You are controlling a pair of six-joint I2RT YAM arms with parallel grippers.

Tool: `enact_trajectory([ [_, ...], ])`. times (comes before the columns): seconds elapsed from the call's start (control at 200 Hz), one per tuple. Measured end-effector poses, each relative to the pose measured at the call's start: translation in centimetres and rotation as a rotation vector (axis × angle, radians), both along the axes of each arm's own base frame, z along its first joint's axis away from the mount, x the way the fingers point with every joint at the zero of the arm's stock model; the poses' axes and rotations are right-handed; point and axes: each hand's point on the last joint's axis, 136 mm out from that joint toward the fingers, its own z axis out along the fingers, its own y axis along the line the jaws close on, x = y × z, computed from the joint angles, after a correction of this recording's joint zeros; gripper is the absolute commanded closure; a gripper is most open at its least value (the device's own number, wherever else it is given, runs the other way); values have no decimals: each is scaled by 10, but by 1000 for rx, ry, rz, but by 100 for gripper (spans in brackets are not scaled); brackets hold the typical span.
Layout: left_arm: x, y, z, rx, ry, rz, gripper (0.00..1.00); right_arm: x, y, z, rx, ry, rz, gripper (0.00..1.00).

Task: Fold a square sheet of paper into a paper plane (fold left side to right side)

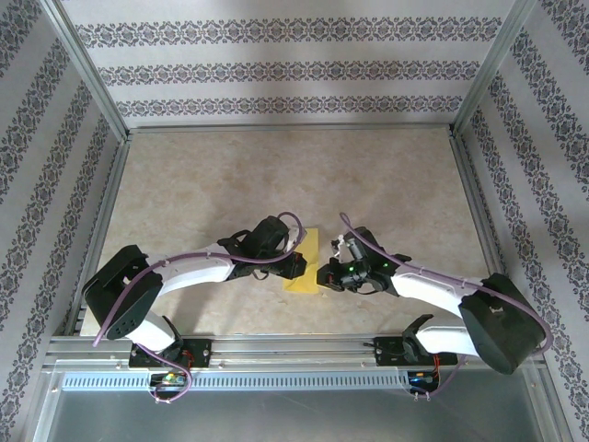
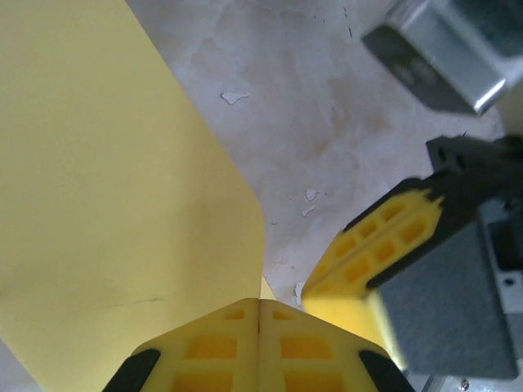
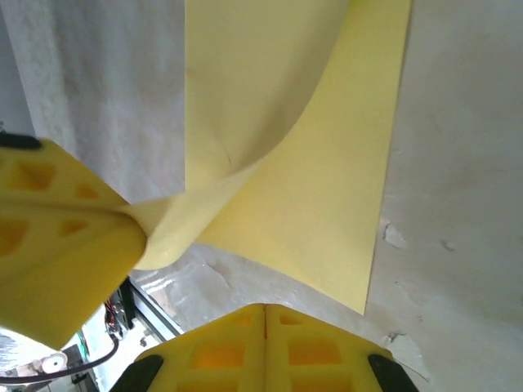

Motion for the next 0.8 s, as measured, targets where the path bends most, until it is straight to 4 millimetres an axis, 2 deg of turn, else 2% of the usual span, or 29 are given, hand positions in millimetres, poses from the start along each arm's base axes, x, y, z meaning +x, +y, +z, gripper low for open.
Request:
enact_trajectory([
  [0.475,5,6,-7,-18,56,53,99,-4,2,-36,-99,66,-10,100],
  [0.8,8,14,-18,-22,110,69,98,-1,6,-37,-139,55,27,100],
])
